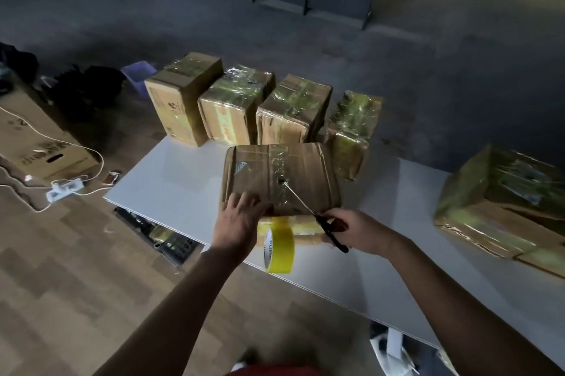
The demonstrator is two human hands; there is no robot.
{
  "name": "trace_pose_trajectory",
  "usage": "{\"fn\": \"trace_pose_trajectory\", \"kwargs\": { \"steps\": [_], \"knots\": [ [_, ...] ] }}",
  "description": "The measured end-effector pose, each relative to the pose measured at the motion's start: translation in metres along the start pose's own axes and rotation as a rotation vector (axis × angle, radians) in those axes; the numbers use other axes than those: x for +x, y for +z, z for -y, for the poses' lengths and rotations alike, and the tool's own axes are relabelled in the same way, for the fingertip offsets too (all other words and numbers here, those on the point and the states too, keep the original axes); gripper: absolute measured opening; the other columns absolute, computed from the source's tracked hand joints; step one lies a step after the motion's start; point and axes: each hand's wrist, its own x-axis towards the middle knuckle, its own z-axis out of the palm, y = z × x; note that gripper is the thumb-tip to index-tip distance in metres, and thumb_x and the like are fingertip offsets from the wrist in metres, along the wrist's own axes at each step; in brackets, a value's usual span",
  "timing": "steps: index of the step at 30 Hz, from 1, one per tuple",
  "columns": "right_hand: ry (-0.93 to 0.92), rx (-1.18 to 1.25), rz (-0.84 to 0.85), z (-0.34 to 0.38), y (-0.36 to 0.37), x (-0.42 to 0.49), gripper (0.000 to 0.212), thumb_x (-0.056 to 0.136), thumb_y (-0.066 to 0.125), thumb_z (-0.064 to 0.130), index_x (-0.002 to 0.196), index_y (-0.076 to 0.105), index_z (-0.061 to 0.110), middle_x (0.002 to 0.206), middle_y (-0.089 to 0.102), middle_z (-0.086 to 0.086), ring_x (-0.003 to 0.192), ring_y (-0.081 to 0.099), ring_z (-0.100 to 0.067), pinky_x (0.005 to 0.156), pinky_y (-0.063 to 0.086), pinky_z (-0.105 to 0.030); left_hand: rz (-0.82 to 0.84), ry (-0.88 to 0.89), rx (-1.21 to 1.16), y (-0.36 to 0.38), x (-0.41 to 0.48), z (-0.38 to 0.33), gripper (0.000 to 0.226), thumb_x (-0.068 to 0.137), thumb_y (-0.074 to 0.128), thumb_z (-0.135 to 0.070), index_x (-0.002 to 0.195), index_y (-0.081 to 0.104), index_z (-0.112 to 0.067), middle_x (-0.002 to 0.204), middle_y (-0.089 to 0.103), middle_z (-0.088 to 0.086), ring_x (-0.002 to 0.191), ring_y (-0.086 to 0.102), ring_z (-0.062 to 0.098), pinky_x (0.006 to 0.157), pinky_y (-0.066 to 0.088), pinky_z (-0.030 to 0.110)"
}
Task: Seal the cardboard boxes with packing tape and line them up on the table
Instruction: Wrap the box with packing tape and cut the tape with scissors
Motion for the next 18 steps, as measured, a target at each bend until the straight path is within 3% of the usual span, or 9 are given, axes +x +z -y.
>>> {"fn": "trace_pose_trajectory", "kwargs": {
  "steps": [3, 5, 8, 11, 13, 16, 18],
  "knots": [
    [0.046, -0.059, -0.003, 0.008, 0.003, 0.0, 0.036, 0.081, 0.077, 0.024, 0.114, 0.063, 0.023, 0.081, 0.067, 0.012, 0.075, 0.061, -0.005, 0.059, 0.042, -0.01, -0.06, -0.077, -0.106, -0.003, -0.01, -0.007, 0.019, 0.079, 0.046, -0.014, 0.093, 0.058, -0.015, 0.087, 0.053, 0.01, 0.073, 0.052, 0.031, 0.06, 0.049, 0.037],
    [0.07, -0.09, -0.014, 0.013, 0.005, -0.001, 0.036, 0.08, 0.077, 0.023, 0.114, 0.063, 0.024, 0.084, 0.067, 0.01, 0.078, 0.062, -0.006, 0.06, 0.043, -0.01, 0.018, -0.213, -0.255, -0.002, -0.021, -0.02, 0.009, 0.083, 0.048, -0.018, 0.09, 0.049, -0.012, 0.08, 0.054, 0.011, 0.071, 0.054, 0.034, 0.057, 0.047, 0.038],
    [0.112, -0.125, -0.036, 0.013, 0.006, -0.001, 0.033, 0.078, 0.078, 0.029, 0.107, 0.063, 0.032, 0.09, 0.069, 0.009, 0.089, 0.066, -0.011, 0.072, 0.05, -0.02, 0.208, -0.48, -0.509, 0.0, -0.033, -0.039, 0.032, 0.09, 0.059, -0.034, 0.108, 0.044, -0.013, 0.092, 0.066, 0.005, 0.084, 0.063, 0.029, 0.067, 0.046, 0.036],
    [0.136, -0.124, -0.039, 0.014, 0.008, -0.004, 0.034, 0.074, 0.077, 0.035, 0.105, 0.065, 0.032, 0.094, 0.073, 0.005, 0.093, 0.068, -0.013, 0.083, 0.053, -0.033, 0.195, -0.568, -0.725, 0.001, -0.037, -0.049, 0.049, 0.088, 0.064, -0.035, 0.125, 0.038, -0.017, 0.098, 0.067, 0.006, 0.085, 0.065, 0.024, 0.072, 0.051, 0.034],
    [0.14, -0.139, -0.018, 0.02, 0.007, -0.007, 0.036, 0.073, 0.077, 0.038, 0.106, 0.064, 0.033, 0.093, 0.073, 0.008, 0.09, 0.069, -0.008, 0.078, 0.055, -0.027, 0.194, -0.642, -0.852, 0.0, -0.037, -0.055, 0.057, 0.085, 0.07, -0.028, 0.13, 0.036, -0.021, 0.099, 0.065, 0.008, 0.084, 0.064, 0.022, 0.075, 0.055, 0.039],
    [0.157, -0.181, 0.029, 0.036, 0.002, -0.011, 0.034, 0.078, 0.078, 0.034, 0.109, 0.063, 0.032, 0.085, 0.07, 0.012, 0.07, 0.062, 0.005, 0.054, 0.042, -0.011, 0.239, -0.828, -0.967, 0.002, -0.039, -0.061, 0.066, 0.085, 0.071, -0.024, 0.138, 0.032, -0.018, 0.096, 0.063, 0.007, 0.085, 0.064, 0.024, 0.078, 0.056, 0.042],
    [0.152, -0.222, 0.067, 0.04, -0.002, -0.011, 0.035, 0.079, 0.078, 0.034, 0.11, 0.063, 0.03, 0.083, 0.068, 0.014, 0.069, 0.06, 0.003, 0.055, 0.041, -0.01, 0.268, -0.93, -0.991, 0.005, -0.038, -0.062, 0.067, 0.088, 0.067, -0.021, 0.143, 0.03, -0.013, 0.091, 0.06, 0.004, 0.086, 0.061, 0.025, 0.081, 0.054, 0.04]
  ]
}}
